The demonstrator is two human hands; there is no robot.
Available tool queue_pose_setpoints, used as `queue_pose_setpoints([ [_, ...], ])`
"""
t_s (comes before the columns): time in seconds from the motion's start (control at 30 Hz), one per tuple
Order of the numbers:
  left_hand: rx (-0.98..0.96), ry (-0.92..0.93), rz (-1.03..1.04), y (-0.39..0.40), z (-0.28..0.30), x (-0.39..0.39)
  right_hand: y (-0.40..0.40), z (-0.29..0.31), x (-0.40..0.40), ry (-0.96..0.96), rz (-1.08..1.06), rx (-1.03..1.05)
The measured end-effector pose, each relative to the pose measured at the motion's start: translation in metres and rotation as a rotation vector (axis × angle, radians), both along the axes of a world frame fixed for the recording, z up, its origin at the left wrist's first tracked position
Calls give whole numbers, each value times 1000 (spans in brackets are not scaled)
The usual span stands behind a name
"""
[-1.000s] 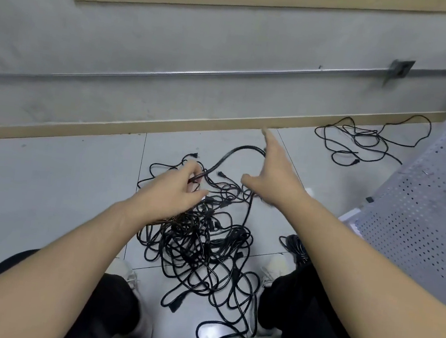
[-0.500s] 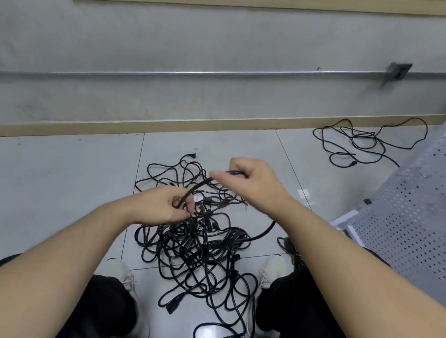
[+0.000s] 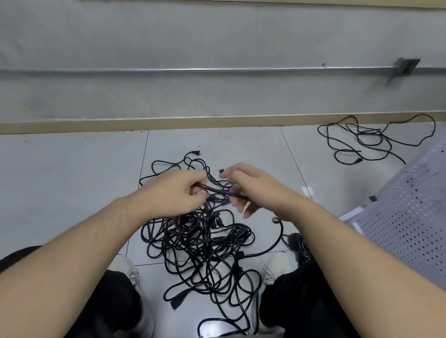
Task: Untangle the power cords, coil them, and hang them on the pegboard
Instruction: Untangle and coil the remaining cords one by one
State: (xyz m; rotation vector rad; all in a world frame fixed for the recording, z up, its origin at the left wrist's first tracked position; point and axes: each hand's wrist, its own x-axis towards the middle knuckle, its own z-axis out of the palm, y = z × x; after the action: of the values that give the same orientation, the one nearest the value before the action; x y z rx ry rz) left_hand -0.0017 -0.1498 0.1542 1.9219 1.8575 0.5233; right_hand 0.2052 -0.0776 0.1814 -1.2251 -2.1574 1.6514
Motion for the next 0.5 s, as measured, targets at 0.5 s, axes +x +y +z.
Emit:
queue_pose_setpoints([
  [0.5, -319, -259, -55, 0, -31, -15, 0, 14, 8, 568, -129, 51],
])
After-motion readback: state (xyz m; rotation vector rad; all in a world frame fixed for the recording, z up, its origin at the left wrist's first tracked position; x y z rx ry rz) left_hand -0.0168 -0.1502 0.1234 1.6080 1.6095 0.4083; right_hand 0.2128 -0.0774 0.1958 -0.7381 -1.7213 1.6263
